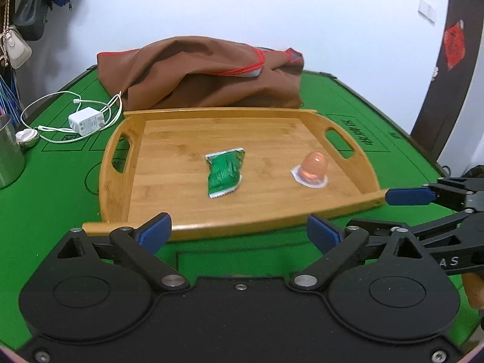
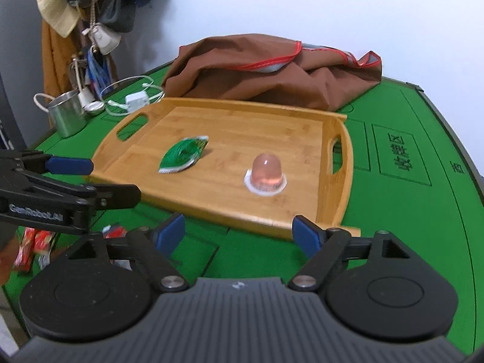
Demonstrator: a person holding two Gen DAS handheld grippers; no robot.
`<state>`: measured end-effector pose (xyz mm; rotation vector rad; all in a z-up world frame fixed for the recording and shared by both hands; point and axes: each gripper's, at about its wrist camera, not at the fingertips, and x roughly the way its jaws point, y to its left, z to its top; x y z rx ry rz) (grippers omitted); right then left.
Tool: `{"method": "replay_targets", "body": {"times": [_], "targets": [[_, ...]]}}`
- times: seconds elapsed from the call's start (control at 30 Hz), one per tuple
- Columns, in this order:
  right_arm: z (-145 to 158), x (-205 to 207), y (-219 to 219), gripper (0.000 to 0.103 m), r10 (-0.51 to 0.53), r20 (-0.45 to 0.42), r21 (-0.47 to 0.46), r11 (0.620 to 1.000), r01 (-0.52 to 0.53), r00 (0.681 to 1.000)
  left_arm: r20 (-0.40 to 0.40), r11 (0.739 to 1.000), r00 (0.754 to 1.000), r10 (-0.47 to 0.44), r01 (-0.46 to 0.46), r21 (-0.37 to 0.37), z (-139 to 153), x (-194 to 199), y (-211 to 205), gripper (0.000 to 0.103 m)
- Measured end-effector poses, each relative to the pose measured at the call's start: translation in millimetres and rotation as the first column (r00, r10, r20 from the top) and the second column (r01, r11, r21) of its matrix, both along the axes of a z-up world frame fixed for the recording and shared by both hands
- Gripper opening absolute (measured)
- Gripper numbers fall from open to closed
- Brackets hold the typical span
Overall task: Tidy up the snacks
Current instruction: 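Grasp the red nut bag with the left gripper while the right gripper grasps the biscuit bar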
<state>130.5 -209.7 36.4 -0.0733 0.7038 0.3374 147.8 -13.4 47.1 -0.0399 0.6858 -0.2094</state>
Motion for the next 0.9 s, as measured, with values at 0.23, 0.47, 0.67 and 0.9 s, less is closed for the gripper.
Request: {"method": "replay_targets", "body": {"times": [0.23,0.47,0.67,0.9], "targets": [[-5.8,-27.7,-4.8,0.088,-0.005,0.017,0.005,1.0,0.005,1.0,0.015,0.999,0.999,-0.037,0.037,-0.038,-5.4,-38.1,0.4,0.101],[-13.2,-52.0,-12.8,0.088,-0.044,0.043,-0.033,0.998,0.045,0.998,0.019,0.998,0.999,-0.05,0.05,-0.033,-16.3,-75.9,0.3,0.101],[-19.9,-70.8,-21.4,0.088,-0.088,0.052,-0.053,0.995,0.09,0.995,0.014,0.997,0.997,-0.071,0.071,-0.021,-21.6,-104.9,-2.3,0.103],[-28.5,-87.1,-28.1,0.088,-0.128,0.047,-0.063,0.989,0.131,0.991,0.01,0.996,0.996,-0.084,0.084,-0.007,-30.5,-127.6,-6.3,0.103]]}}
